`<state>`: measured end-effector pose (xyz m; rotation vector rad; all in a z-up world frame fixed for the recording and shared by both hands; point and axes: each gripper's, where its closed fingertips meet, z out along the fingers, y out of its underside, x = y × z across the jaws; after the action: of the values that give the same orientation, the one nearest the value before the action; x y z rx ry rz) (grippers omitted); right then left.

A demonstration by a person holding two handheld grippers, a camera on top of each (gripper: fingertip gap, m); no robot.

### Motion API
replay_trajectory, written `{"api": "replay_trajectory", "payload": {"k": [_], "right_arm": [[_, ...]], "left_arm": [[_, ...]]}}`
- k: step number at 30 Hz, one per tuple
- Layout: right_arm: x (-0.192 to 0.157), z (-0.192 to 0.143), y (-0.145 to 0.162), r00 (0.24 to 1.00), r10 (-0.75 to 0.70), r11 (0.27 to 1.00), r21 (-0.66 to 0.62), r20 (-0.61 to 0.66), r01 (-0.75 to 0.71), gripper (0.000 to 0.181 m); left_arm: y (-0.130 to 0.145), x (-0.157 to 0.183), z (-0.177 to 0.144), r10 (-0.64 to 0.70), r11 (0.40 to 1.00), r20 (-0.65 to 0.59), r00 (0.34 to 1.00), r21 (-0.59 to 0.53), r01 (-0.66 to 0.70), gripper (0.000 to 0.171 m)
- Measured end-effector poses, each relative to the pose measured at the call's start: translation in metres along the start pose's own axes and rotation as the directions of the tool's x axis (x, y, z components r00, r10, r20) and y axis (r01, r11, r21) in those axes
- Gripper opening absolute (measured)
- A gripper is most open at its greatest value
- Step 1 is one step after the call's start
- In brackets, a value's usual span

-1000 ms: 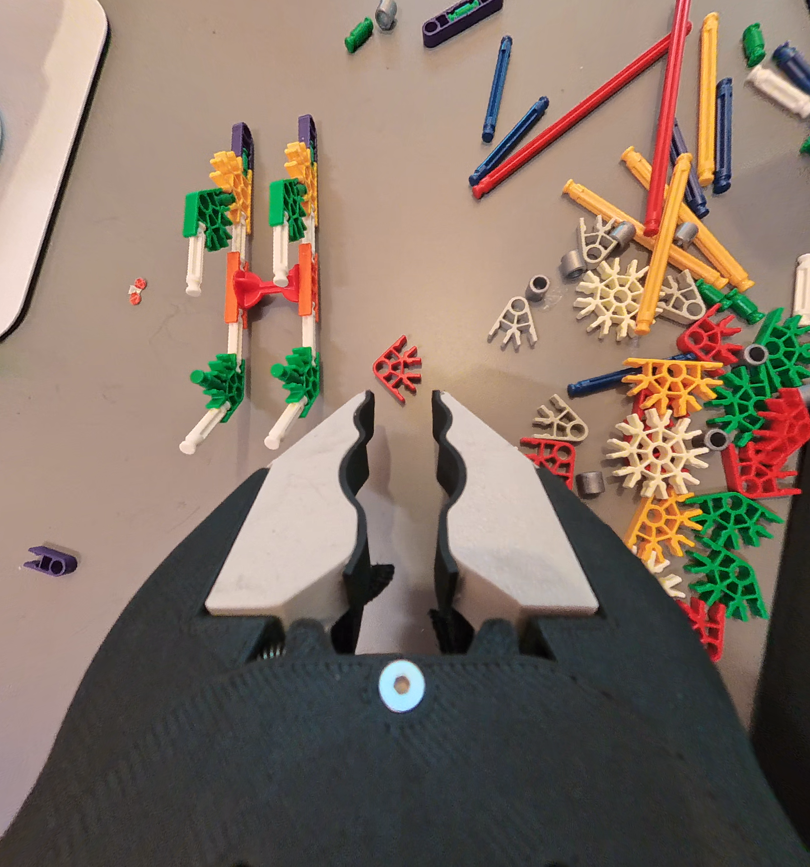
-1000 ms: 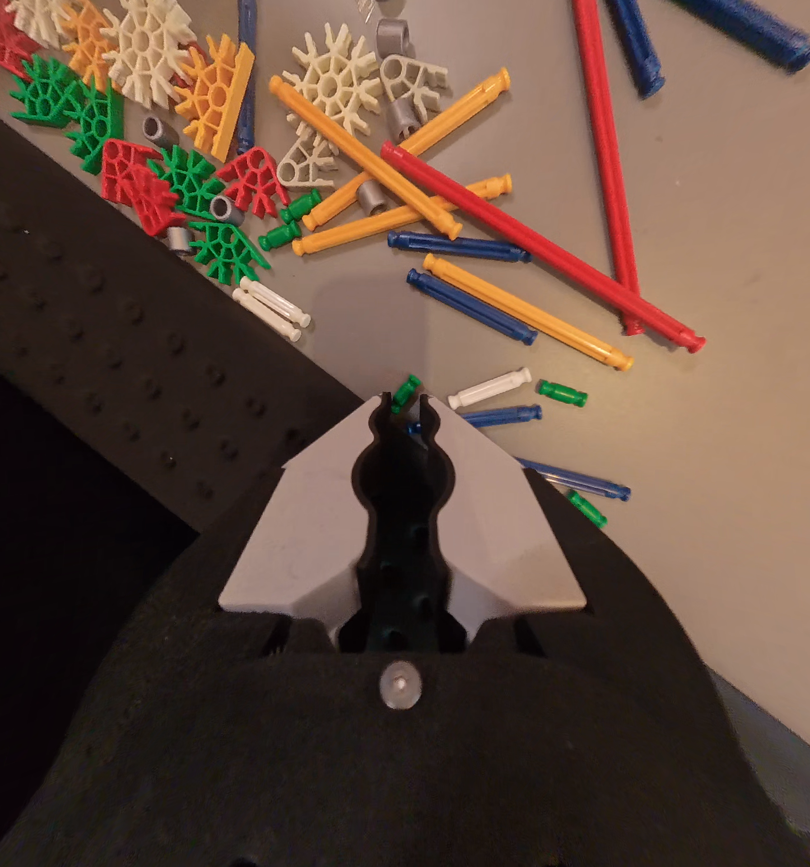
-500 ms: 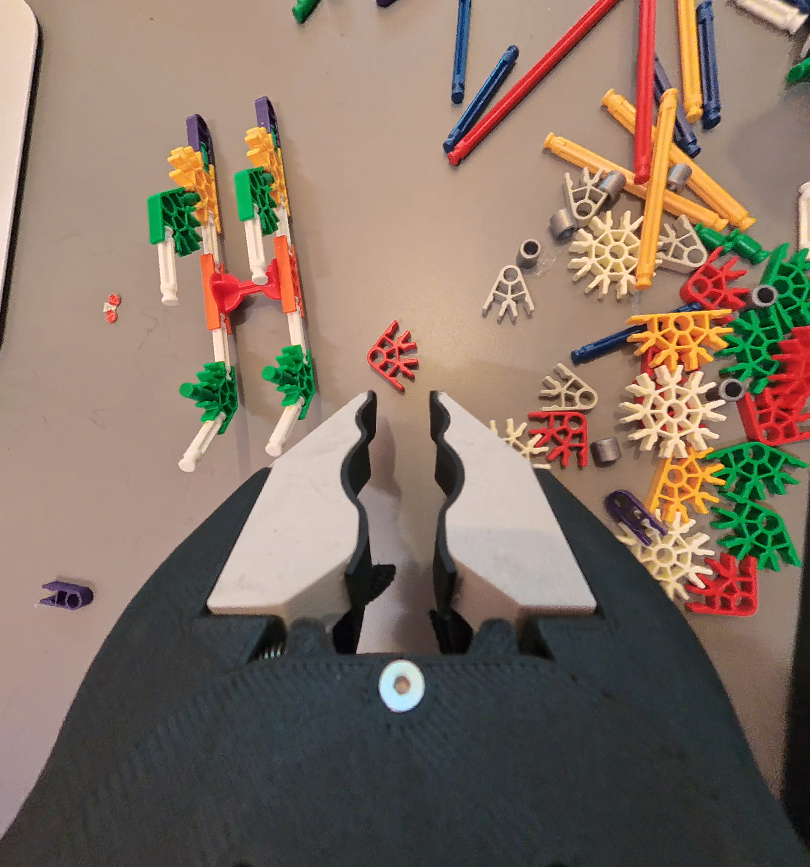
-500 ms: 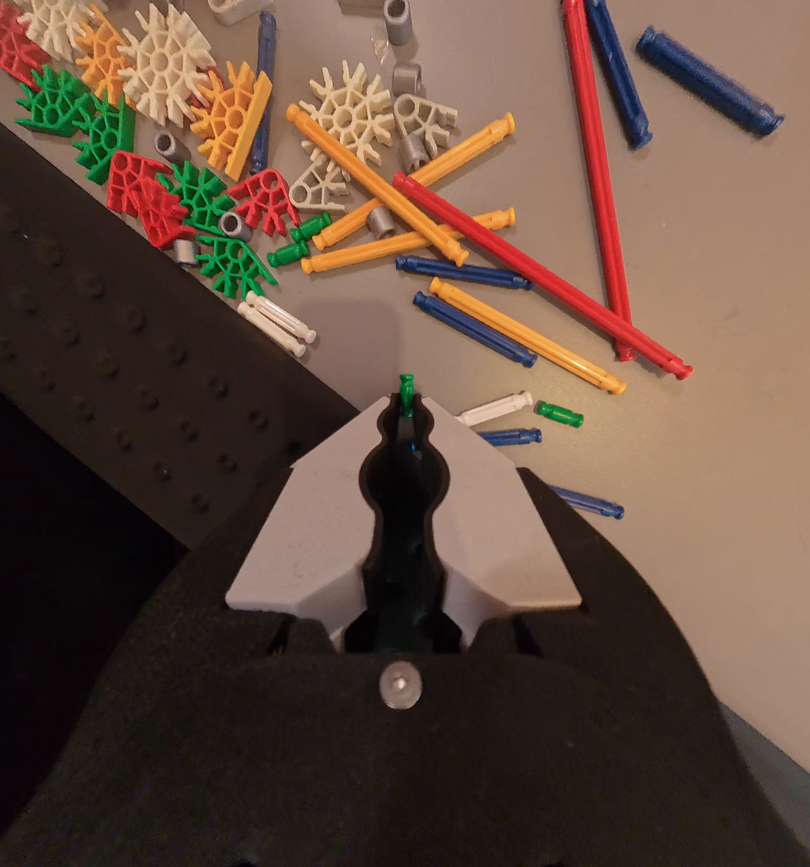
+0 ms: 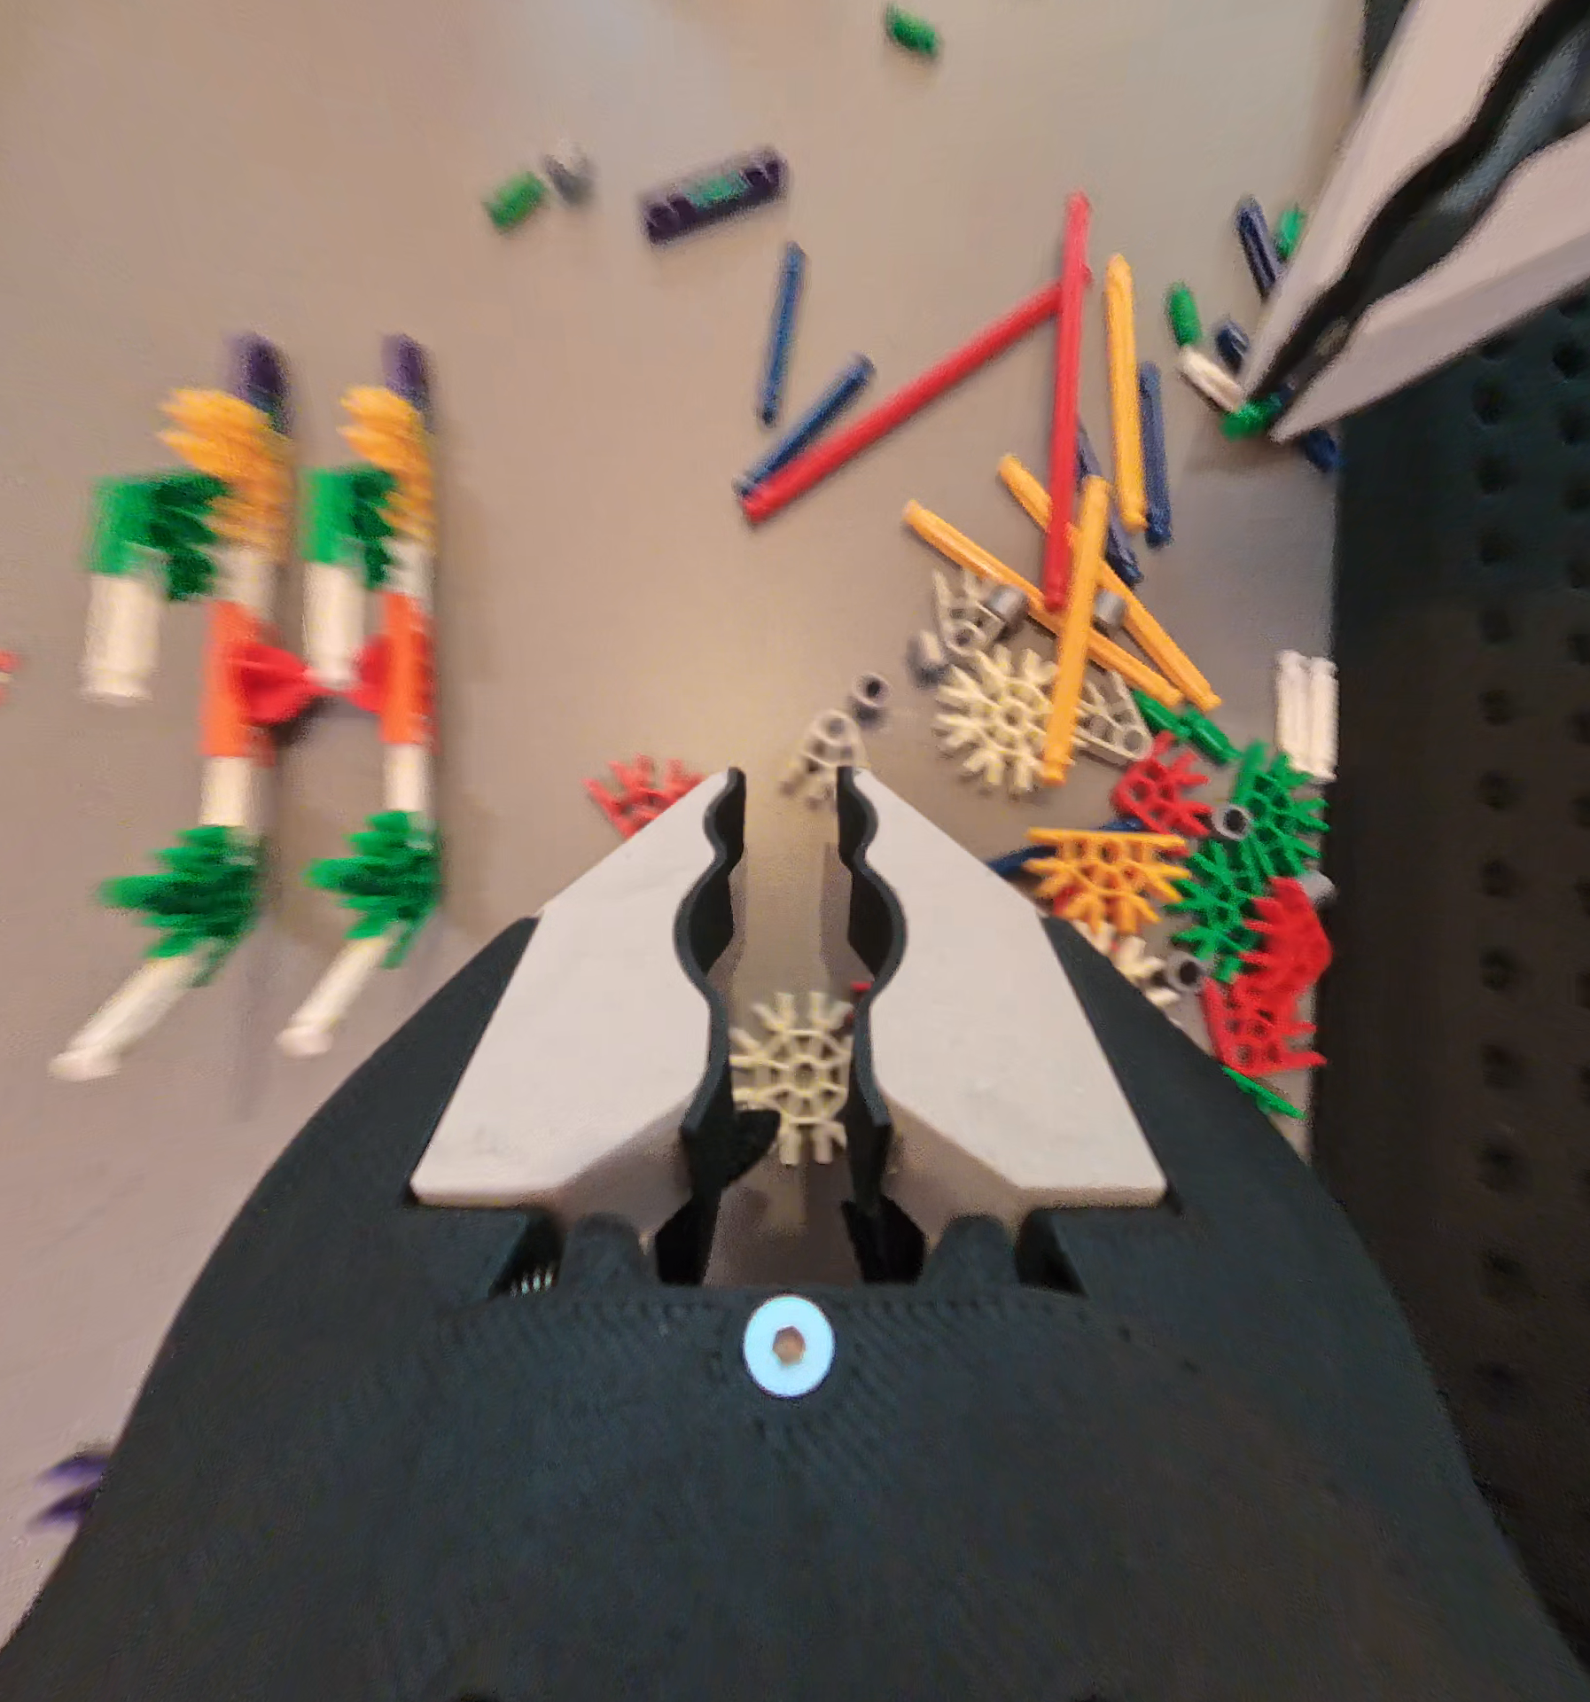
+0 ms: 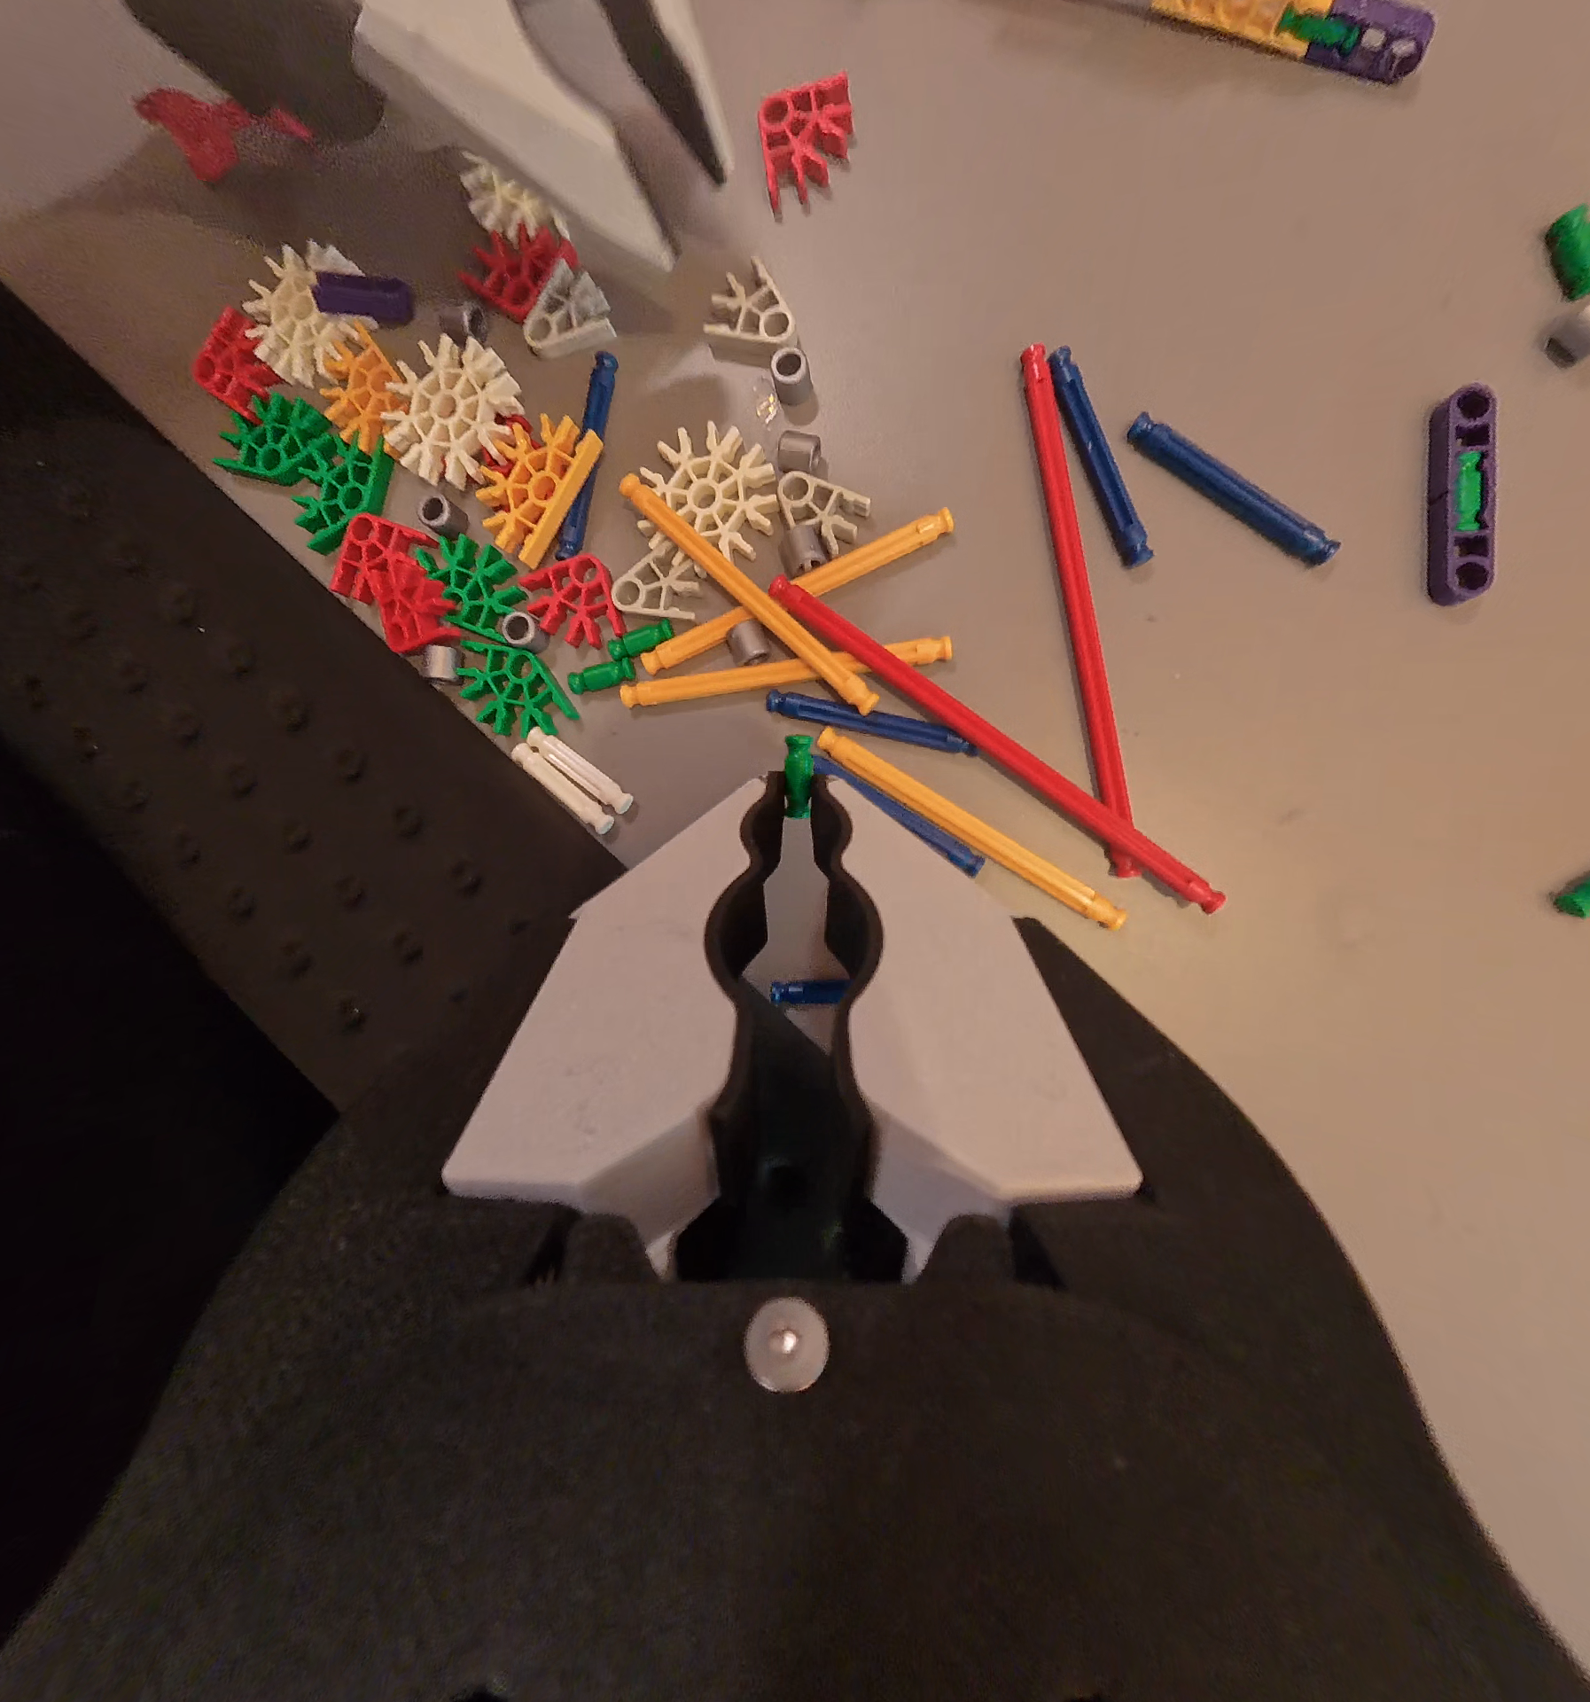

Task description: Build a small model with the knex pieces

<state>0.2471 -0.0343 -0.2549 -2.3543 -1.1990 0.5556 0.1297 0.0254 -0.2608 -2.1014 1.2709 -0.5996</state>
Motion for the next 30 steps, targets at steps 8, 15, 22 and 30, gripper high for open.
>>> {"api": "replay_trajectory", "payload": {"k": [8,15,22,30], "right_arm": [[-0.001,0.025,-0.062,0.975,-0.211,0.975,0.084,0.062,0.206,0.003],[0.007,0.077,-0.100,0.927,-0.344,0.939,0.062,0.151,0.338,0.003],[0.004,0.094,-0.110,0.844,-0.484,0.871,0.033,0.231,0.490,0.003],[0.004,0.106,-0.106,0.799,-0.548,0.821,-0.022,0.247,0.570,0.003]], "left_arm": [[0.014,-0.032,0.013,0.181,0.977,0.127,0.975,-0.137,-0.164,0.011],[0.012,-0.026,0.017,0.100,0.992,0.189,0.977,-0.096,-0.083,0.002],[0.016,-0.030,0.006,0.025,0.999,0.200,0.980,-0.037,-0.018,0.007],[0.017,-0.027,0.012,0.072,0.996,0.184,0.980,-0.058,-0.062,0.001]]}}
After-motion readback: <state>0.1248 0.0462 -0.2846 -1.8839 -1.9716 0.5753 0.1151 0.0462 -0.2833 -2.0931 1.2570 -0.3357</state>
